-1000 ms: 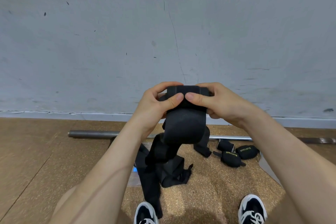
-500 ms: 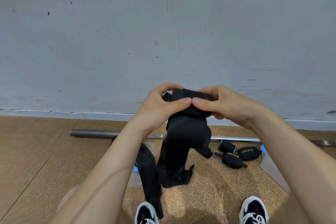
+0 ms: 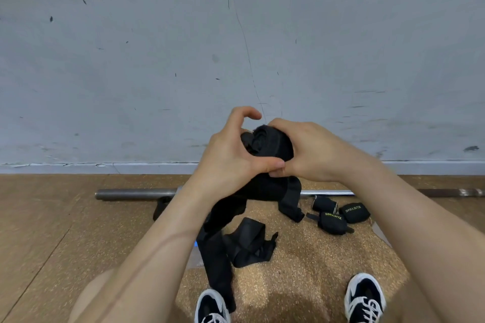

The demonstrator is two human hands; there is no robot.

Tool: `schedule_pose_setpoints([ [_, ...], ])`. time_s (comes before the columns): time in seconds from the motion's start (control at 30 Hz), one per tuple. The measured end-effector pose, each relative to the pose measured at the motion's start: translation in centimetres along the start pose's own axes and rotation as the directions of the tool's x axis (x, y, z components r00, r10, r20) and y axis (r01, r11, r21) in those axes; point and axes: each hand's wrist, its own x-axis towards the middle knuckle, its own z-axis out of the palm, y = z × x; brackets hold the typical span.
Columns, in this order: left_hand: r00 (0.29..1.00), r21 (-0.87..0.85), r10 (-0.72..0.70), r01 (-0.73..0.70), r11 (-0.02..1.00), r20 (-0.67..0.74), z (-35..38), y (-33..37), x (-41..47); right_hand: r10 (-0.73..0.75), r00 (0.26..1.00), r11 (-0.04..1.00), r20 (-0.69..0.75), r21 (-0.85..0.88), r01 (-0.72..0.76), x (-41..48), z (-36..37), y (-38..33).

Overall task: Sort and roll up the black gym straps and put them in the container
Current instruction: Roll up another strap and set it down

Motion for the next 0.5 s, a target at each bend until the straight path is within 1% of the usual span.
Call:
schedule_pose_setpoints([
  [0.1,0.996,-0.280,-0.011,0.035,0.959,0.087,-1.6,-0.2,0.1,-0.014,0.981,0.997,-0.194,-0.076,-0.001,0.1,-0.4,0.5],
  [0.13,0.993,-0.318,-0.015,0.053,0.947,0.119,-2.3,-0.5,0.2,-0.031,0.968,0.996,-0.249,-0.090,0.009,0.1,-0.6,0.7],
  [0.2,0.989,-0.277,-0.025,0.065,0.959,0.145,-3.1,-1.0,0.3,-0.080,0.944,0.993,-0.319,-0.109,0.047,0.0,-0.8,1.1],
  [0.3,0.993,-0.205,-0.076,0.094,0.974,0.095,-2.0,-1.8,0.6,-0.129,0.929,0.990,-0.346,-0.099,0.100,-0.1,-0.7,1.1],
  [0.33,0.992,-0.200,-0.090,0.107,0.974,0.091,-1.3,-1.9,0.6,-0.144,0.926,0.989,-0.349,-0.076,0.126,-0.1,-0.6,1.0],
  [0.43,0.991,-0.103,-0.090,0.101,0.990,0.103,0.8,-2.9,1.0,-0.145,0.918,0.982,-0.370,0.061,0.180,-0.3,-0.2,0.3],
  [0.47,0.992,-0.124,-0.105,0.113,0.986,0.073,1.4,-3.3,1.1,-0.137,0.909,0.979,-0.395,0.085,0.184,-0.3,-0.2,-0.1],
  [0.5,0.988,-0.161,-0.149,0.153,0.975,0.039,1.8,-3.7,1.3,-0.128,0.893,0.981,-0.432,0.080,0.179,-0.4,-0.1,-0.4],
])
